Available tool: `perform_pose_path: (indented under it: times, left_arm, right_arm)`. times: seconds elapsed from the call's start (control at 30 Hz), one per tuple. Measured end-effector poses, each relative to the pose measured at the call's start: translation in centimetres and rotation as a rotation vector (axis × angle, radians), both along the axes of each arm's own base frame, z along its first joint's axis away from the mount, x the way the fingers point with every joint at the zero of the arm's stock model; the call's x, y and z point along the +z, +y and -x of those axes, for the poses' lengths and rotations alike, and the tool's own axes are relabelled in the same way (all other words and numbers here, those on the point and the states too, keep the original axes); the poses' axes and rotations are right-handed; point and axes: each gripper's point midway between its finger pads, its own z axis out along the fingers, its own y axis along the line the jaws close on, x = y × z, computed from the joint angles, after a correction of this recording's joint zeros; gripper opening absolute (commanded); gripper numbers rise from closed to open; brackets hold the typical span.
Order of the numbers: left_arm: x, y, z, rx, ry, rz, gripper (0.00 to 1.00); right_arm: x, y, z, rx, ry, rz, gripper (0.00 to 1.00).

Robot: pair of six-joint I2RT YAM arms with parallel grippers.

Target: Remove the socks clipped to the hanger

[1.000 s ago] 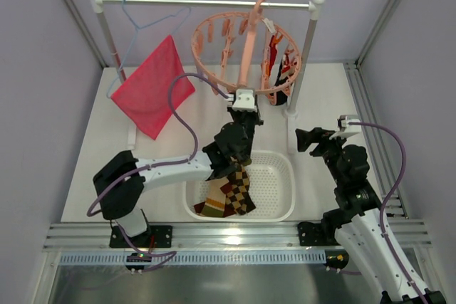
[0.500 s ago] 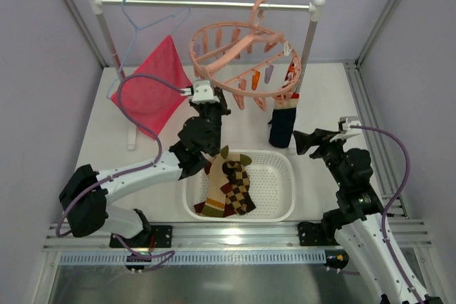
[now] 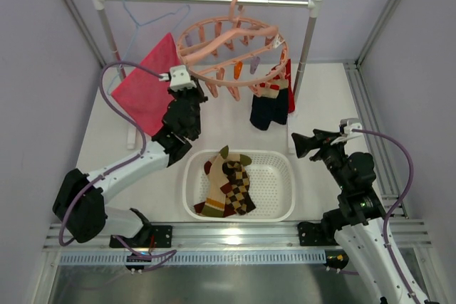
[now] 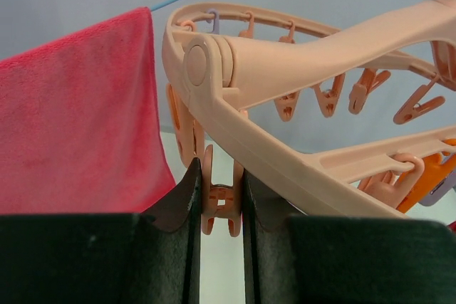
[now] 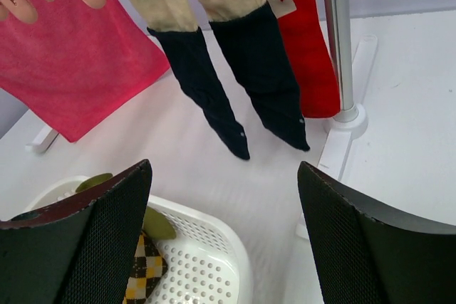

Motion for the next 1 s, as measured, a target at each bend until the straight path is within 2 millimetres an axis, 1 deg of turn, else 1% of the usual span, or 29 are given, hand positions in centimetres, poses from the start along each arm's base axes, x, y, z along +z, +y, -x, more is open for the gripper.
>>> perform_pose_path:
  times: [0.2, 0.33, 0.37, 0.4, 0.5, 0.53, 0.63, 0.7, 0.83, 0.93, 1.0]
  left_arm:
    - [-1.1, 1.7, -1.1, 0.019, 0.028, 0.010, 0.00]
    - [-1.9, 1.7, -1.2, 0.011, 0.048, 0.006, 0.01]
    - [-1.9, 1.7, -1.2, 0.008, 0.050, 0.004, 0.04]
    - [-2.0, 1.6, -1.2, 0.004, 0.052, 0.003, 0.12]
    - [-2.1, 1.5, -1.2, -0.002, 0.054, -0.001, 0.15]
    - [-2.1, 1.5, -1.2, -0.004, 0.056, -0.002, 0.15]
    - [-2.2, 1.4, -1.2, -0.007, 0.058, -0.005, 0.09]
    - [-2.2, 1.4, -1.1, -0.008, 0.059, -0.007, 0.06]
    - [-2.0, 1.5, -1.0, -0.009, 0.055, -0.005, 0.05]
    - [-1.7, 1.7, -0.8, -0.011, 0.050, -0.003, 0.04]
    - [-1.6, 1.7, -0.8, -0.012, 0.049, -0.003, 0.04]
  right_arm:
    - [0.0, 0.1, 0.1, 0.004, 0.003, -0.002, 0.84]
    - [0.0, 0.1, 0.1, 0.007, 0.002, -0.003, 0.84]
    - [-0.1, 0.1, 0.1, 0.007, 0.003, -0.002, 0.84]
    - [-0.1, 0.1, 0.0, 0.008, 0.005, -0.002, 0.84]
    - [-0.1, 0.3, 0.0, 0.015, 0.006, -0.002, 0.83]
    - [0.0, 0.4, 0.0, 0.020, -0.002, -0.005, 0.84]
    - [0.3, 1.1, -0.5, 0.056, -0.046, -0.020, 0.84]
    - [-0.4, 1.8, -1.2, 0.084, -0.050, -0.022, 0.84]
    - [-3.0, 3.2, -3.5, 0.133, 0.000, -0.005, 0.84]
    - [-4.5, 4.2, -5.1, 0.168, 0.032, 0.008, 0.84]
    - [-4.8, 4.8, -5.8, 0.194, 0.036, 0.013, 0.84]
